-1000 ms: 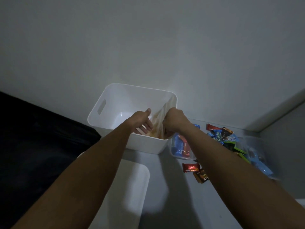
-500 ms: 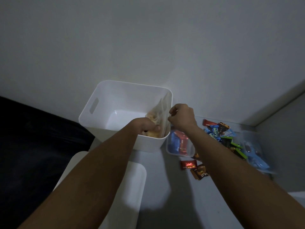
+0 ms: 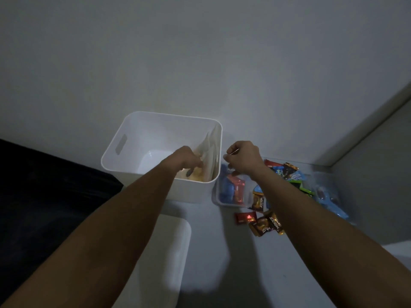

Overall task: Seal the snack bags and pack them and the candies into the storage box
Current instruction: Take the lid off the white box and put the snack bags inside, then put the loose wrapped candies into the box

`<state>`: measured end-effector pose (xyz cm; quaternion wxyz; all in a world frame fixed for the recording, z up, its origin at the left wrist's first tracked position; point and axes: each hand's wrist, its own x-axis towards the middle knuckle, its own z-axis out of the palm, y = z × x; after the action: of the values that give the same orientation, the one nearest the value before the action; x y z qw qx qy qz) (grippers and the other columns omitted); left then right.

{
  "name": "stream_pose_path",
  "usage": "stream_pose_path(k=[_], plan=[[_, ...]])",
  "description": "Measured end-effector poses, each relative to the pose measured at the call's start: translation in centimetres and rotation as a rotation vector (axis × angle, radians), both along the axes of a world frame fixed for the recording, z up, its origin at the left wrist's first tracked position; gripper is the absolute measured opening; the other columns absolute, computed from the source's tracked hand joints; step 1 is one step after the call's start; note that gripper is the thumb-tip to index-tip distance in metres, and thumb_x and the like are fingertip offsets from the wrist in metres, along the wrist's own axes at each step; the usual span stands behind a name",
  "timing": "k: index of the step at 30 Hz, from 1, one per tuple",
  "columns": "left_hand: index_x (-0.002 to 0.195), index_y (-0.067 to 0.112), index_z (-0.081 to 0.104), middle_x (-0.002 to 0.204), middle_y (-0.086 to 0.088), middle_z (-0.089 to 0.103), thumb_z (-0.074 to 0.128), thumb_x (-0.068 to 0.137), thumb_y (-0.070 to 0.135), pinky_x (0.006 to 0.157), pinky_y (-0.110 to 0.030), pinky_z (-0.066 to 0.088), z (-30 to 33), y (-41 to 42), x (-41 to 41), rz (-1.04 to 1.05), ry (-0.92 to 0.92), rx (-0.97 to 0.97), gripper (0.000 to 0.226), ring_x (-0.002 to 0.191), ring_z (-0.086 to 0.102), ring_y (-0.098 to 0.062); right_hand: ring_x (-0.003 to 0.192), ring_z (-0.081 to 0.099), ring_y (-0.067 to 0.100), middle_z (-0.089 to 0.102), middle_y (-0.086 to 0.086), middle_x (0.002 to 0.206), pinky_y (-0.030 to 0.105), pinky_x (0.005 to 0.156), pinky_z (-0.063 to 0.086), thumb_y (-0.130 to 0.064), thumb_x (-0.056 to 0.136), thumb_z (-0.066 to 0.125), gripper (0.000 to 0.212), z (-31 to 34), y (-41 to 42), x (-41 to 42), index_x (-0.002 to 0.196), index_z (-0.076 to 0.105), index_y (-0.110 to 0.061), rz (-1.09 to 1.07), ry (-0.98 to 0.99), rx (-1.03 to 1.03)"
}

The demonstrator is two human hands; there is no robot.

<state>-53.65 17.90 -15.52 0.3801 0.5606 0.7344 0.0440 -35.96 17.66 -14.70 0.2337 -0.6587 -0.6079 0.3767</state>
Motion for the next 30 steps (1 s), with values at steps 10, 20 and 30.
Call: stream_pose_path(k=[10,20,30], plan=[[0.094,0.012,0.070,0.100,-0.008,0.070,0.070,0.077,0.028,0.083,-0.028,0.050,5.1,-0.8,8.1,0.006,-0.098,0.590,0.024,0.094,0.064,-0.024,0.073,0.072,0.029,0.070,0.019,0.084,0.040,0.062,0.062,-0.012,0.086,0.070,0.009,1.3,-2.5,10.0,0.086,0.066,-0.004,-0.154,-0.091,-0.097],[0.101,0.005,0.069,0.104,-0.013,0.068,0.073,0.080,0.025,0.080,-0.033,0.051,1.5,-3.7,20.1,-0.320,-0.122,0.276,0.030,0.092,0.063,-0.024,0.075,0.065,0.034,0.062,0.022,0.073,0.034,0.066,0.048,-0.007,0.079,0.061,0.016,-0.9,-5.1,22.4,0.080,0.069,0.007,-0.252,-0.304,-0.141],[0.089,-0.003,0.066,0.083,-0.015,0.062,0.061,0.084,0.012,0.072,-0.035,0.051,-4.4,-5.3,31.7,-0.367,-0.185,0.122,0.017,0.091,0.063,-0.032,0.115,0.058,0.033,0.060,0.021,0.125,0.031,0.084,0.046,-0.020,0.091,0.059,0.039,-4.4,-8.4,30.4,0.120,0.058,0.006,-0.269,-0.427,-0.323]])
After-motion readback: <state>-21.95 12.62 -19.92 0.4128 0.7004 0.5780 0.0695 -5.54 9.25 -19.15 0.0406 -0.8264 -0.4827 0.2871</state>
